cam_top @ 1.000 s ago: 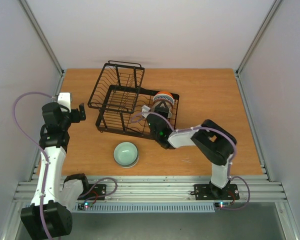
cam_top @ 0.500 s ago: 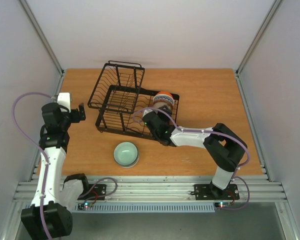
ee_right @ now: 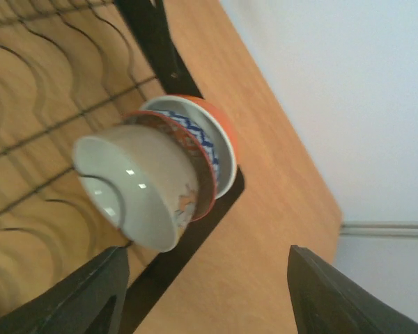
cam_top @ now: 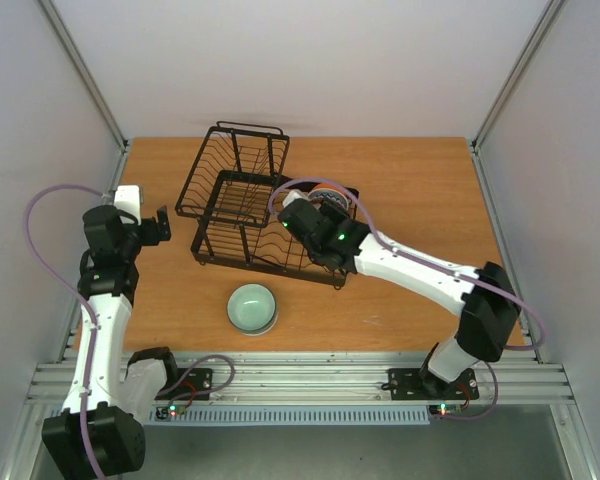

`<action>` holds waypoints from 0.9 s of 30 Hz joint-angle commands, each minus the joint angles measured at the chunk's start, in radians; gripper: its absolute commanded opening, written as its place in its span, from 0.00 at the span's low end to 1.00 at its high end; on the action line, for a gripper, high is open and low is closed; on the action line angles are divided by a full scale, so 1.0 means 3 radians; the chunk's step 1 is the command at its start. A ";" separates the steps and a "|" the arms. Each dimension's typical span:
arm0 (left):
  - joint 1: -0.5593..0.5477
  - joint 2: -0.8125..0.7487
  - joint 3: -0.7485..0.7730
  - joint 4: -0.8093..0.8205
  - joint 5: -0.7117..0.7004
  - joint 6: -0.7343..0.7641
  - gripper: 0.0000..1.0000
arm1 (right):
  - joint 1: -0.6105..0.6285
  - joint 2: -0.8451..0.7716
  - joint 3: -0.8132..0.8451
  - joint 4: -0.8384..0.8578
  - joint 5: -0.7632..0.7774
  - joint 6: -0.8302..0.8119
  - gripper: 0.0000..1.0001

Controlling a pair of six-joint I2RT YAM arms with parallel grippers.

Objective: Load the bowls into the dish rack

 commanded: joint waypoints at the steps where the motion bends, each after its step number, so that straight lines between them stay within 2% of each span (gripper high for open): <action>1: 0.0019 -0.0007 -0.0023 0.0183 0.0030 -0.0009 0.99 | 0.0133 -0.0180 0.0471 -0.1560 -0.0578 0.1197 0.61; 3: 0.0018 0.0004 -0.0023 0.0181 0.0028 -0.0006 0.99 | 0.0200 -0.0246 0.0527 -0.1764 -0.0872 0.1510 0.56; 7: 0.0018 0.0015 -0.0016 0.0174 0.0025 -0.0009 0.99 | 0.0323 -0.0397 0.0448 -0.1907 -0.1314 0.1865 0.51; 18: 0.0024 0.0045 0.0007 0.0128 0.0029 -0.0011 0.99 | 0.0725 -0.0359 0.0373 -0.1670 -0.2815 0.2210 0.52; 21: 0.0023 0.0044 0.0007 0.0116 0.0025 -0.0009 0.99 | 0.0781 -0.0298 0.0371 -0.1528 -0.2909 0.2239 0.52; 27: 0.0027 0.0055 0.0009 0.0115 0.0039 -0.0006 0.99 | 0.0784 -0.0068 0.0312 -0.1160 -0.2778 0.2186 0.48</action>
